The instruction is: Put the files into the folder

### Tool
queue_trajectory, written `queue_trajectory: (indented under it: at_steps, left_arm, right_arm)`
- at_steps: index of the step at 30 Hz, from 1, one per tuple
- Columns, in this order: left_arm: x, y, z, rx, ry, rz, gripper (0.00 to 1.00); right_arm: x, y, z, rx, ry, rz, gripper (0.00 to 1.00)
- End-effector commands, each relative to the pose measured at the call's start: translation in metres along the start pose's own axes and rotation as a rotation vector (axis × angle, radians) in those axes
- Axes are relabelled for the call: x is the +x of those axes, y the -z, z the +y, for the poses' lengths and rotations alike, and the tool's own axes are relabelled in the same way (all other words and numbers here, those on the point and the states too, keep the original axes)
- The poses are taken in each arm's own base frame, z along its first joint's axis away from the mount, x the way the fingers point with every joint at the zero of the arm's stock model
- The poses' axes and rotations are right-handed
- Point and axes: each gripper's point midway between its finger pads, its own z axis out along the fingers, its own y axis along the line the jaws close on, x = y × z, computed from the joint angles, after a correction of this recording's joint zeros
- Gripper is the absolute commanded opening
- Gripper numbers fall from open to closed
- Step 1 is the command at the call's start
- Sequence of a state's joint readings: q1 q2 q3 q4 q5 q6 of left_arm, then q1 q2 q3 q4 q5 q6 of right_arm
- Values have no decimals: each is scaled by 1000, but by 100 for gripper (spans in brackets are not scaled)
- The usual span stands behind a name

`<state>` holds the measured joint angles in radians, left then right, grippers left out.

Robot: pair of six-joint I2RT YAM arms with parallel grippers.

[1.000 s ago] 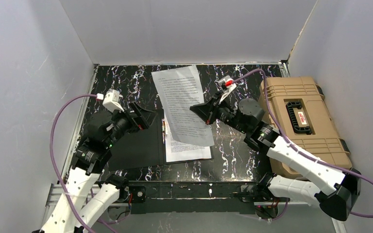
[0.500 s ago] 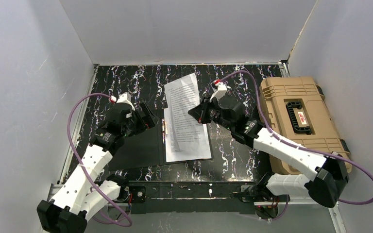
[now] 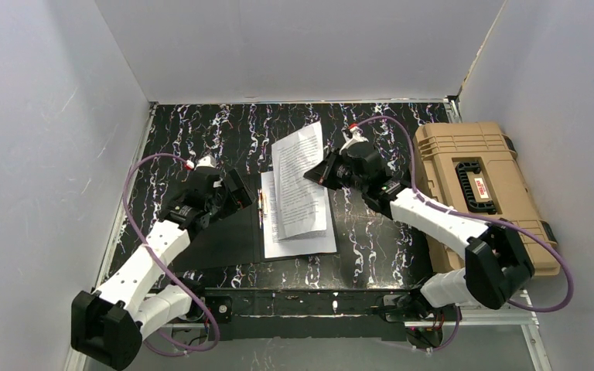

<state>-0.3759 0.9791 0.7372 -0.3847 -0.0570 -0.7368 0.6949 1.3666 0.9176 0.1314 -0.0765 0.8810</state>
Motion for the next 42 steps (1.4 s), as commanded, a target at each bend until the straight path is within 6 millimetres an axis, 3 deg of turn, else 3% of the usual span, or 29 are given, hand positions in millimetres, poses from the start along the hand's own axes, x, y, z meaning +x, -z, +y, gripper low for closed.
queue_trajectory:
  at_steps: [1,10,18,25,42]
  left_arm:
    - [5,-14,6,-24,14,10,98]
    - [16,-29,14,-55,18,42,98]
    - [27,-40,18,-70,29,88,98]
    - [30,-43,20,-77,27,100,98]
    - [29,-42,19,-69,27,90,98]
  right_arm:
    - [6,-8,-3,-76,-90,53,1]
    - [26,-19,-49,-20,-166,113,1]
    - [41,-31,-76,19,-155,170,1]
    - [55,-43,-86,12,-155,234,1]
    - [62,-55,-97,5,-200,223,1]
